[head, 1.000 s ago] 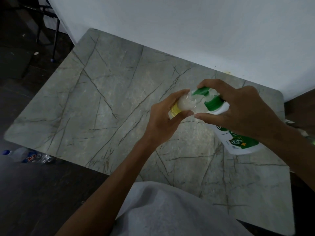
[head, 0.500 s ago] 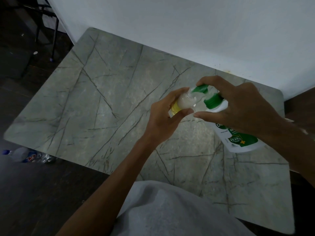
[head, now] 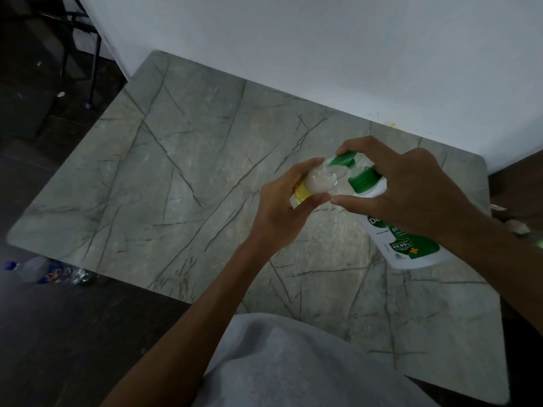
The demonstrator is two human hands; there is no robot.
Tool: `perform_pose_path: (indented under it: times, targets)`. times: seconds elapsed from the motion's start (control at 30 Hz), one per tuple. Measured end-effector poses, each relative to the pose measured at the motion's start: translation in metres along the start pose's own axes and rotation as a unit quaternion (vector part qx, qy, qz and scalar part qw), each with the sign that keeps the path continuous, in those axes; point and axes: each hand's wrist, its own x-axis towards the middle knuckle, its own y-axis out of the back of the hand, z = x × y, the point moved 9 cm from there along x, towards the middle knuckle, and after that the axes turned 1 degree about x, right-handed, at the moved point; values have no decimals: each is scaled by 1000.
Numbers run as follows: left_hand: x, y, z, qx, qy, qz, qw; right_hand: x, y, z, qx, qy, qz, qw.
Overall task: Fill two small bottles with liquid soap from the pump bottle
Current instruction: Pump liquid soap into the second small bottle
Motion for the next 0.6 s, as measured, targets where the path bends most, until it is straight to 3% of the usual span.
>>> perform_pose_path:
  times: [0.17, 0.37, 0.6]
  targets:
    - [-1, 0, 2, 10, -10, -3, 1000, -2, 0, -1, 46, -16, 25, 999]
    - [0, -1, -1, 8, 0, -9, 1000, 3, -1, -2, 5, -23, -25, 999]
    - [3, 3, 0, 5, -5, -2, 1000, -1, -1, -4, 44, -11, 35, 998]
